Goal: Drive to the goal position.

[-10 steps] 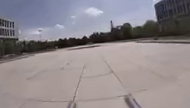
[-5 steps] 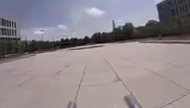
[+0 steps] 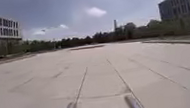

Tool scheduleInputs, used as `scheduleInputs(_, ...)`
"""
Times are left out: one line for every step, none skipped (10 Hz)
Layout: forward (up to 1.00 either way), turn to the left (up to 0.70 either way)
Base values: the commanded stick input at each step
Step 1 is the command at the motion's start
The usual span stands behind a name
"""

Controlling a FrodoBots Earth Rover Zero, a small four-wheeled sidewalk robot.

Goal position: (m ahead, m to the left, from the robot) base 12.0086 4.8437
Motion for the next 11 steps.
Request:
scheduleInputs(0.7,-0.31)
scheduleInputs(0.7,-0.31)
scheduleInputs(0.7,-0.29)
scheduleInputs(0.7,-0.22)
scheduleInputs(0.7,-0.15)
scheduleInputs(0.7,0.0)
scheduleInputs(0.7,0.0)
scheduleInputs(0.7,0.0)
scheduleInputs(0.7,0.0)
scheduleInputs(0.7,0.0)
scheduleInputs(0.7,0.0)
